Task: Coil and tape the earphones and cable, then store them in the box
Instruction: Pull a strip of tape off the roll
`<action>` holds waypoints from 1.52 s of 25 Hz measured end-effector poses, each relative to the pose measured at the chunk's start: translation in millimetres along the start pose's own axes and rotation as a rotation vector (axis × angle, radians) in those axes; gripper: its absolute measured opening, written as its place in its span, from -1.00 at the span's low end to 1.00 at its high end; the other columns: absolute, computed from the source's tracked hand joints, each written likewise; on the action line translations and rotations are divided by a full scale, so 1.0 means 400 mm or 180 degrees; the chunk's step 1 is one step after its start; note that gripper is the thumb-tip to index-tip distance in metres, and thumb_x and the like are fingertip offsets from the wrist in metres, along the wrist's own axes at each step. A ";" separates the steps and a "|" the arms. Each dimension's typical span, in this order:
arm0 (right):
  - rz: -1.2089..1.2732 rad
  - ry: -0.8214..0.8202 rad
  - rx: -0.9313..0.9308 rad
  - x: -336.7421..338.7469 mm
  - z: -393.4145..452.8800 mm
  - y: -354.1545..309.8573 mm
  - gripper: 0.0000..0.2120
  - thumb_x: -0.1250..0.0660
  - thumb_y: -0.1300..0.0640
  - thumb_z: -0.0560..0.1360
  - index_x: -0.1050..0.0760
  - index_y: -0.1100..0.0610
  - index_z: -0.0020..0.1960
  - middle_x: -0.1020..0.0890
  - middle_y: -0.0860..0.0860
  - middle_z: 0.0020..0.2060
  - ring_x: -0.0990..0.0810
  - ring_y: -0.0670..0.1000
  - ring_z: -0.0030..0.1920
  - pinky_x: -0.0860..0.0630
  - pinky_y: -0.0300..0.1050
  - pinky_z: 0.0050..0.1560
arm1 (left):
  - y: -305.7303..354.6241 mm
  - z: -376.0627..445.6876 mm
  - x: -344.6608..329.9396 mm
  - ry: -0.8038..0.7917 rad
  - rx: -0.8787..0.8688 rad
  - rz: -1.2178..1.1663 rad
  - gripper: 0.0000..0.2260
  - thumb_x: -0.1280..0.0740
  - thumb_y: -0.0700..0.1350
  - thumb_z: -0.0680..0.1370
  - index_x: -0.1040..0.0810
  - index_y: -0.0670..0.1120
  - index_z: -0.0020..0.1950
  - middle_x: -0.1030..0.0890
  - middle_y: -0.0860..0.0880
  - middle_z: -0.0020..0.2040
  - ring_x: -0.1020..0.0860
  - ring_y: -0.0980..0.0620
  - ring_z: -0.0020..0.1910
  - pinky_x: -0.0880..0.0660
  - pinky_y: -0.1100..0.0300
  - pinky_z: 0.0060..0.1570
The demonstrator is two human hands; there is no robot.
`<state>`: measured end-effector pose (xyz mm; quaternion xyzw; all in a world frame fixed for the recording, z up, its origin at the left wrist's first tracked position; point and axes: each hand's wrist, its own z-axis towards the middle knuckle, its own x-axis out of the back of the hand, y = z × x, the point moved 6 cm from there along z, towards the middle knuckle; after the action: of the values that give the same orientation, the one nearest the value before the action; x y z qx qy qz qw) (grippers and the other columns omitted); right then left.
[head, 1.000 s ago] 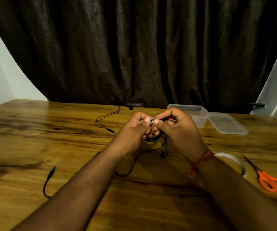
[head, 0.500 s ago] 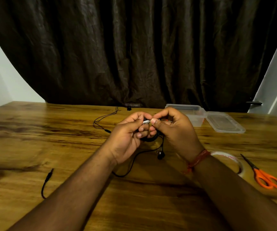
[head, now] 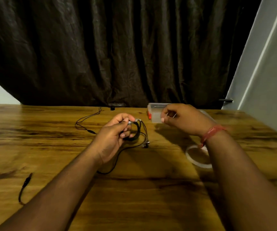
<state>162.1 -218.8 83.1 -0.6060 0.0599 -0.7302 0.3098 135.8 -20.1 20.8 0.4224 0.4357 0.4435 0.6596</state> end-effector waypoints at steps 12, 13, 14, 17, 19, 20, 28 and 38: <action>-0.1519 -0.1735 -0.0656 -0.073 -0.172 0.085 -0.83 -0.42 0.10 0.45 -0.45 -0.03 -0.25 -0.58 -0.02 -0.07 -0.53 0.02 -0.05 -0.46 -0.13 -0.10 | -0.006 -0.015 -0.007 0.0217 0.0068 0.0436 -0.80 -0.13 -0.20 0.67 -0.55 -0.12 0.07 -0.39 0.04 -0.24 -0.29 0.12 -0.34 -0.38 0.12 -0.04; -0.1363 -0.1552 -0.0555 -0.080 -0.164 0.076 -0.89 -0.41 0.12 0.44 -0.49 0.02 -0.21 -0.61 -0.01 -0.08 -0.55 0.03 -0.05 -0.48 -0.12 -0.09 | -0.003 -0.019 -0.006 0.0262 0.0053 0.0662 -0.82 -0.15 -0.19 0.66 -0.55 -0.10 0.07 -0.45 0.05 -0.20 -0.36 0.12 -0.30 -0.39 0.12 -0.02; -0.1076 -0.1330 -0.0459 -0.083 -0.155 0.064 -0.94 -0.40 0.12 0.45 -0.51 0.05 -0.16 -0.62 -0.01 -0.11 -0.57 0.03 -0.07 -0.50 -0.11 -0.10 | -0.001 -0.023 -0.006 0.0304 0.0038 0.0971 -0.85 -0.18 -0.16 0.66 -0.55 -0.07 0.07 -0.53 0.04 -0.12 -0.44 0.08 -0.22 -0.40 0.12 -0.01; -0.0166 -0.0645 -0.0135 -0.070 -0.120 0.006 -0.93 -0.40 0.11 0.46 -0.52 0.02 -0.09 -0.60 -0.08 -0.19 -0.57 -0.05 -0.15 -0.48 -0.15 -0.15 | 0.002 -0.038 -0.010 0.0317 -0.0053 0.1776 -0.93 -0.26 -0.02 0.63 -0.53 0.08 0.05 -0.60 -0.04 -0.02 -0.54 -0.01 -0.09 -0.42 0.14 -0.10; 0.0318 -0.0340 0.0124 -0.067 -0.089 -0.047 -0.92 -0.40 0.14 0.47 -0.51 0.00 -0.10 -0.58 -0.09 -0.25 -0.53 -0.10 -0.23 -0.46 -0.20 -0.21 | 0.007 -0.042 -0.011 0.0398 -0.0227 0.1871 -0.94 -0.27 0.02 0.61 -0.52 0.09 0.03 -0.52 0.01 -0.16 -0.46 0.09 -0.23 -0.36 0.20 -0.23; 0.0430 -0.0239 0.0212 -0.070 -0.072 -0.070 -0.92 -0.40 0.14 0.47 -0.52 0.00 -0.10 -0.57 -0.08 -0.25 -0.51 -0.12 -0.26 -0.44 -0.26 -0.24 | 0.012 -0.040 -0.006 0.0501 -0.0338 0.1905 -0.94 -0.28 0.03 0.61 -0.51 0.10 0.03 -0.49 0.06 -0.18 -0.43 0.14 -0.26 -0.34 0.23 -0.26; 0.0211 0.0630 0.1164 -0.142 -0.042 -0.121 -0.90 -0.41 0.18 0.42 -0.55 0.06 -0.08 -0.52 -0.12 -0.26 -0.48 -0.11 -0.23 -0.42 -0.19 -0.25 | 0.031 -0.015 0.017 0.0658 -0.1048 0.3199 -0.71 -0.41 0.07 0.51 -0.51 0.08 0.20 -0.36 0.23 -0.11 -0.36 0.32 -0.17 -0.30 0.20 -0.15; -0.0044 0.0943 0.1177 -0.155 -0.057 -0.101 -0.90 -0.33 0.05 0.47 -0.54 0.03 -0.04 -0.51 -0.10 -0.19 -0.49 -0.04 -0.20 -0.52 0.02 -0.21 | 0.025 -0.017 0.008 0.0684 -0.1256 0.3250 -0.88 -0.40 -0.01 0.54 -0.58 0.07 0.06 -0.47 0.19 -0.09 -0.40 0.34 -0.14 -0.37 0.28 -0.09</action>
<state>130.4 -160.6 43.3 -0.4256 -0.0343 -0.8118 0.3983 127.8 -13.4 28.0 0.4007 0.1493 0.8205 0.3794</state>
